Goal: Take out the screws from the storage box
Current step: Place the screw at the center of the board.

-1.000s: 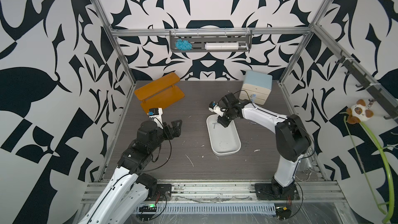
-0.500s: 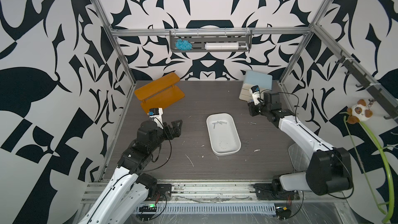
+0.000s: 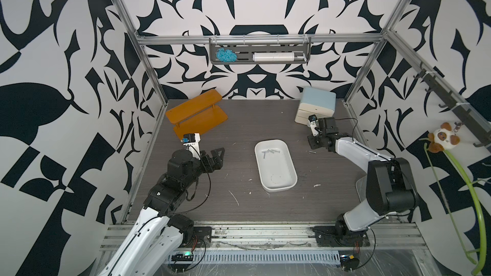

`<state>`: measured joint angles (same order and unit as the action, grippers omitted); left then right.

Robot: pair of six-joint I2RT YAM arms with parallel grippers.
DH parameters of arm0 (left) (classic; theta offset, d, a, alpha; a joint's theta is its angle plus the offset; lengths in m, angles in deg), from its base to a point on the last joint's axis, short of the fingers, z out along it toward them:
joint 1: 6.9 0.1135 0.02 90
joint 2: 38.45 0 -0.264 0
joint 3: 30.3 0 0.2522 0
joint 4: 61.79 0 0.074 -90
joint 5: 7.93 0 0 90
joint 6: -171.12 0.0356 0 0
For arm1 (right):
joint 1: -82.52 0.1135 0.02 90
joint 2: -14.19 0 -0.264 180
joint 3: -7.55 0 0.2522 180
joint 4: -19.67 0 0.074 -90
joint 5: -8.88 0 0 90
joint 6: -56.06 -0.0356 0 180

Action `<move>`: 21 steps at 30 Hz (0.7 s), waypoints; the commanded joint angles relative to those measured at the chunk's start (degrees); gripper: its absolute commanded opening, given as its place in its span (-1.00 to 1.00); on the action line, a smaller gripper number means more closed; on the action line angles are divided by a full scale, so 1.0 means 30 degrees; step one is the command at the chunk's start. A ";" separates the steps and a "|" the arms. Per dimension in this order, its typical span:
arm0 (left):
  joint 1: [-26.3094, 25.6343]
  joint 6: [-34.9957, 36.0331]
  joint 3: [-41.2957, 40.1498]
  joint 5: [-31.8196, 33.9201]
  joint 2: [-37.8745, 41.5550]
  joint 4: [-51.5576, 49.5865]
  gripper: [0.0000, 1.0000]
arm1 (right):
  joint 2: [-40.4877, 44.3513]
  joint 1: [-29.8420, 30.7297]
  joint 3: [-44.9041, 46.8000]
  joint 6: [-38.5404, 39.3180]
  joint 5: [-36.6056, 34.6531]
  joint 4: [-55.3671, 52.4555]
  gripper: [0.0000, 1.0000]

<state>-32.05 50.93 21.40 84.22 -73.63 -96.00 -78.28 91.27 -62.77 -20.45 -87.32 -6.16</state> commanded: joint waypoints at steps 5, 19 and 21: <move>0.0033 0.0061 -0.0340 -0.0205 0.0132 0.0159 0.98 | -0.1492 -0.0156 -0.1205 0.0336 0.0297 -0.1102 -1.00; 0.0033 0.0105 0.0040 -0.1122 -0.1464 0.0265 0.98 | -0.2468 -0.0858 -0.1823 -0.0451 0.1371 -0.1279 -0.93; 0.0035 0.0131 0.0108 -0.1158 -0.1648 0.0273 0.98 | -0.2491 -0.0993 -0.1861 -0.0540 0.1635 -0.1301 -0.89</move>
<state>-32.05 50.95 21.40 82.08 -78.18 -96.00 -85.93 88.93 -66.42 -20.71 -84.06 -9.90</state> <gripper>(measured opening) 0.989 0.069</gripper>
